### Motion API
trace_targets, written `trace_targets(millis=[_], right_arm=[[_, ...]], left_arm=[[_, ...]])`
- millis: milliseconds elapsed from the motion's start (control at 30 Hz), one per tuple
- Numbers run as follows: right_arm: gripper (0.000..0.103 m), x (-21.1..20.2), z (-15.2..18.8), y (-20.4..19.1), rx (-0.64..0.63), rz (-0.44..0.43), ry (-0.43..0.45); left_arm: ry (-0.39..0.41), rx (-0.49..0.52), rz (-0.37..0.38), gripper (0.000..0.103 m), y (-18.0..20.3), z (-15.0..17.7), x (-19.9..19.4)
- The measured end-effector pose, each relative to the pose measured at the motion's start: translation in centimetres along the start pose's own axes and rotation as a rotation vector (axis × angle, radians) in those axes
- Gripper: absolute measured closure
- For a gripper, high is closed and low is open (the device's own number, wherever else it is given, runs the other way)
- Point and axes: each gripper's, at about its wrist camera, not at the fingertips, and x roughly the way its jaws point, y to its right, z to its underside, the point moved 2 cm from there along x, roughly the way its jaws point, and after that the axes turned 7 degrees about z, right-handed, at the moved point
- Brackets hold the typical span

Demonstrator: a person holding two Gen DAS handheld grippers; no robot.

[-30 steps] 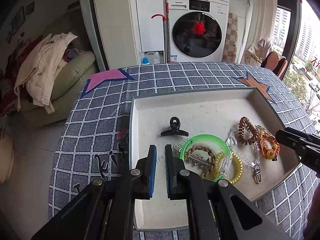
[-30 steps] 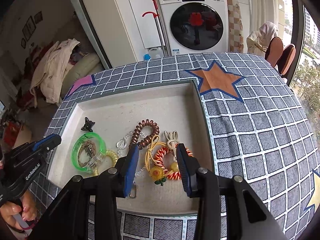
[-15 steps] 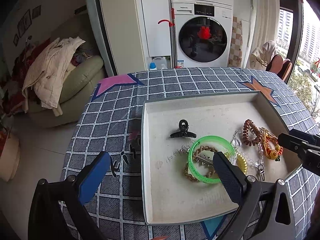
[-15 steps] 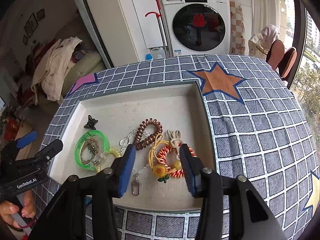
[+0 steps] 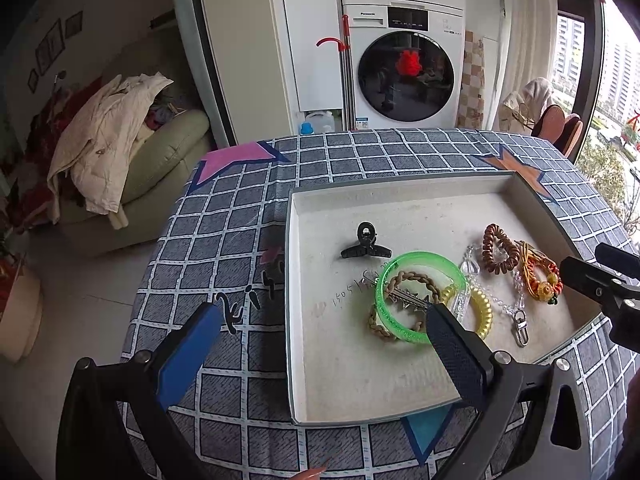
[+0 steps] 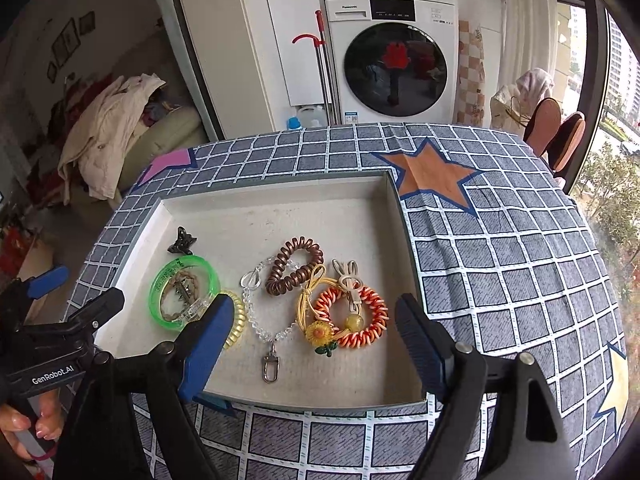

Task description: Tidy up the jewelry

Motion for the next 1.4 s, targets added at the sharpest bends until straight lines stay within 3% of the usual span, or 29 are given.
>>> trace_targets(millis=[67,133,300,700,1033,1400], right_arm=[[0.015,-0.4,0.2,0.0,0.003,-0.002,0.019],[0.000,-0.8,0.5,0.0,-0.001,0.009,0.033],[0.000,-2.7,1.0,-0.2,0.000,0.028,0.112],[0.000,-6.0,4.3,-0.5,-0.027,0.074,0.194],[0.000,-7.2,6.3,-0.6,-0.038,0.137,0.233],[0.000,-7.8,6.6,-0.1,-0.018,0.137,0.235]], left_arm=[[0.010,0.002,0.000,0.000,0.1,0.3,-0.5],[0.022,0.005,0.003,0.000,0.3,0.7,-1.1],[0.057,-0.018,0.007,0.000,0.5,1.7,-2.6],[0.163,-0.074,-0.030,0.000,0.7,4.9,-5.6],[0.174,-0.074,-0.061,0.000,1.4,6.5,-6.2],[0.186,-0.058,-0.058,0.000,2.3,6.8,-6.9]])
